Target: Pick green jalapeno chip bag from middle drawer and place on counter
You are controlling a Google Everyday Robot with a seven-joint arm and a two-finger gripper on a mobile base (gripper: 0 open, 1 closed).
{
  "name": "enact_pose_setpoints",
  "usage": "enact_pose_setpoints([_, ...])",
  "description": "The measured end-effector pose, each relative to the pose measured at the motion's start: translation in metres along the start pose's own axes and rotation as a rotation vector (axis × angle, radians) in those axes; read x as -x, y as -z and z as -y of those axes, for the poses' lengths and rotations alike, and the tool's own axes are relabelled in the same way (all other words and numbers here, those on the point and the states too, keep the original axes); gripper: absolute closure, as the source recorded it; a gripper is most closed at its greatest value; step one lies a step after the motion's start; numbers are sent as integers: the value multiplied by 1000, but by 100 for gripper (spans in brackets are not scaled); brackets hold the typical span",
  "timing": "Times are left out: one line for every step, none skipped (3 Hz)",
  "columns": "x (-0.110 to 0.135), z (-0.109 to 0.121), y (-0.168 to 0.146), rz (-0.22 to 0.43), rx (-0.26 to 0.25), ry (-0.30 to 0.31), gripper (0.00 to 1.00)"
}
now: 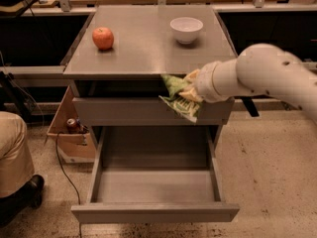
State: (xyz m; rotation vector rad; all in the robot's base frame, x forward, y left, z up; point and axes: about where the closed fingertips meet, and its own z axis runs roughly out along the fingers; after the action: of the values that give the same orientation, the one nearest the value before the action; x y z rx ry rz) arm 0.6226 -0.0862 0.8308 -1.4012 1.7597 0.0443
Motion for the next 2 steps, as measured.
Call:
enact_pose_setpoints([30, 26, 32, 8, -58, 53, 100])
enact_pose_setpoints([30, 26, 32, 8, -58, 53, 100])
